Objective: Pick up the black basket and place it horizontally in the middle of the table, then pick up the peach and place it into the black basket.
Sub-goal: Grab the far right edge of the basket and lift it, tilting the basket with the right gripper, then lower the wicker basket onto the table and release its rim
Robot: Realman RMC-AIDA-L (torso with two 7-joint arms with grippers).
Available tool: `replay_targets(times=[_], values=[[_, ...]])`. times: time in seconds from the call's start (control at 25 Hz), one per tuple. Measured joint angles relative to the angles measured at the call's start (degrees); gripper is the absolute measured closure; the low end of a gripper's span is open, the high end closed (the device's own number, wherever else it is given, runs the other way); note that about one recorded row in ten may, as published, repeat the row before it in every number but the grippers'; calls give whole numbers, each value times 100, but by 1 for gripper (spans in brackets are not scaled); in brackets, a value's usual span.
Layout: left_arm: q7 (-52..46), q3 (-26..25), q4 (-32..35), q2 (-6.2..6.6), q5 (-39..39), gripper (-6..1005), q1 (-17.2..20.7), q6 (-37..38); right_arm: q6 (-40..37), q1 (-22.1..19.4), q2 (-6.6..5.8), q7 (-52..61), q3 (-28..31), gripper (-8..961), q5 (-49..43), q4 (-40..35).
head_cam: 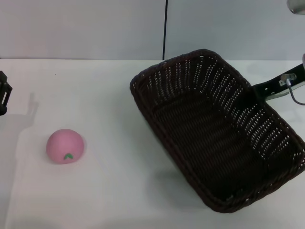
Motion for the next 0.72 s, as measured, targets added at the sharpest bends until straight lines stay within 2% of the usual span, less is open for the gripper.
replay_targets(times=[0.12, 0.32, 0.48, 0.72], values=[[0, -2, 0, 0, 0, 200, 0, 24, 56, 18, 9, -185, -35, 676, 6, -1], [0, 69, -9, 7, 0, 200, 209, 224, -60, 145, 12, -859, -160, 748, 79, -120], [0, 144, -9, 14, 0, 200, 417, 434, -63, 354, 18, -1394, -547, 793, 59, -318], [0, 467, -9, 2, 14, 200, 661, 803, 5, 620, 155, -3045, -1131, 814, 52, -678]])
